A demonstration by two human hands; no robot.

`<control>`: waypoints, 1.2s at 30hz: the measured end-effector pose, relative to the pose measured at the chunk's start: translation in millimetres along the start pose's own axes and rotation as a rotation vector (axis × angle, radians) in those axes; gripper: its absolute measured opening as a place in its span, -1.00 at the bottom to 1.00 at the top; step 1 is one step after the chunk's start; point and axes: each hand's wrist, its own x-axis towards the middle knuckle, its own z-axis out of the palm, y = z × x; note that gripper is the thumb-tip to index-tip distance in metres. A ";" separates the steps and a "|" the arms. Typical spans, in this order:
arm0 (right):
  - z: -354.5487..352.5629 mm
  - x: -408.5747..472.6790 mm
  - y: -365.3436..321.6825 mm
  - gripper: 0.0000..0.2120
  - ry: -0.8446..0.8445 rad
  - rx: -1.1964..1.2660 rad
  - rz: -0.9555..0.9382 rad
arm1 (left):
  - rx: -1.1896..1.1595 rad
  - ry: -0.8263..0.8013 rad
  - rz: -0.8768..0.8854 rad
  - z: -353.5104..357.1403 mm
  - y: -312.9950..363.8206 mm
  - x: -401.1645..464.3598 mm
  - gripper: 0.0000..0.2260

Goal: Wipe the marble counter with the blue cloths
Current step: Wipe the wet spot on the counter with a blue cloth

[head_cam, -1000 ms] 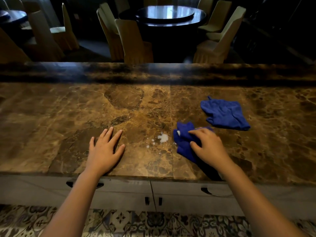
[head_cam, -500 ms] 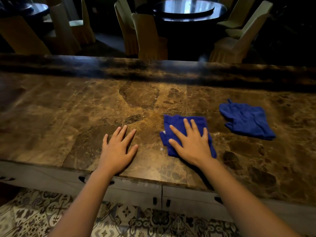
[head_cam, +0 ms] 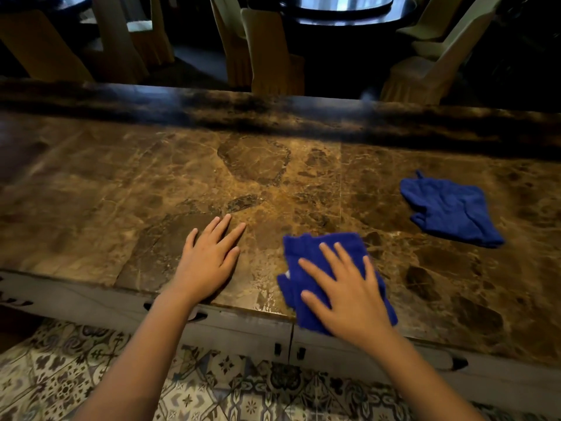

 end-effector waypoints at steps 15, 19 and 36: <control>14.0 56.5 -71.8 -0.39 -0.195 0.009 -0.253 | -0.055 0.104 -0.216 -1.7 -20.0 -0.6 -0.59; 2.2 28.6 -48.8 -0.52 -0.171 0.094 -0.343 | -0.035 0.108 -0.219 -2.1 -19.2 -0.3 -0.59; -100.2 -41.1 81.8 -0.58 0.227 0.155 -0.018 | -0.108 0.032 -0.279 -8.3 4.8 -2.5 -0.60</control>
